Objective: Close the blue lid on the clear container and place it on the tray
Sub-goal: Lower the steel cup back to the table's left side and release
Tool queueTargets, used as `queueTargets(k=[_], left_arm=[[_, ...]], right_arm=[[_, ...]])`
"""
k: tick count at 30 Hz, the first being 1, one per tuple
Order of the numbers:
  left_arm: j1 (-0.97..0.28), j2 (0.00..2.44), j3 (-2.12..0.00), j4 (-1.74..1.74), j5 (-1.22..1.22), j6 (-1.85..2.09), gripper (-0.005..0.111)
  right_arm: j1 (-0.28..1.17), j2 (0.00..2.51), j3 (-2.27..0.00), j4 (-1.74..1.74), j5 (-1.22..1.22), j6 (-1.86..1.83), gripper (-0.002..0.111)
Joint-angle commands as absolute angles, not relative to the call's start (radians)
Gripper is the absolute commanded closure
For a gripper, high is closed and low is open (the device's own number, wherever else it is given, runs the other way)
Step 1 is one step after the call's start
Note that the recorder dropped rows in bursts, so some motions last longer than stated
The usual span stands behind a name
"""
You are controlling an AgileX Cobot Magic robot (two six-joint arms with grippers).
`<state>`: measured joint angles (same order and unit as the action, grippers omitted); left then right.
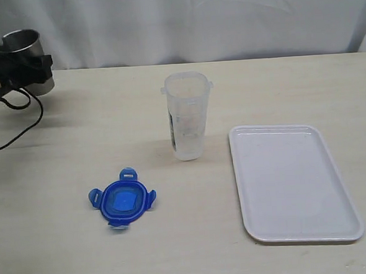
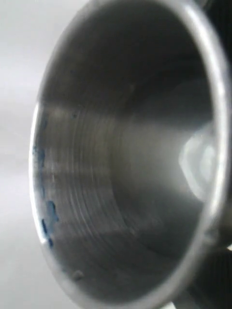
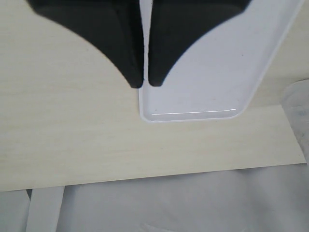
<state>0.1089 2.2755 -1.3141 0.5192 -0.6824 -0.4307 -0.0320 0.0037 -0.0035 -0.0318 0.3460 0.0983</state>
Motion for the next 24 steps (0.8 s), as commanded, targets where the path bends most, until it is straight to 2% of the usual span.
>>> queueTargets(k=[1,24], left_arm=[[0.121,2.326,-1.371,0.519,-0.76,-0.442,0.107],[0.121,2.415,-1.419,0.616,-0.776,-0.39,0.107]], right_arm=[[-0.033,0.0,0.0,-0.031,0.344,0.104,0.104],[-0.033,0.0,0.0,-0.031,0.344,0.104,0.104]])
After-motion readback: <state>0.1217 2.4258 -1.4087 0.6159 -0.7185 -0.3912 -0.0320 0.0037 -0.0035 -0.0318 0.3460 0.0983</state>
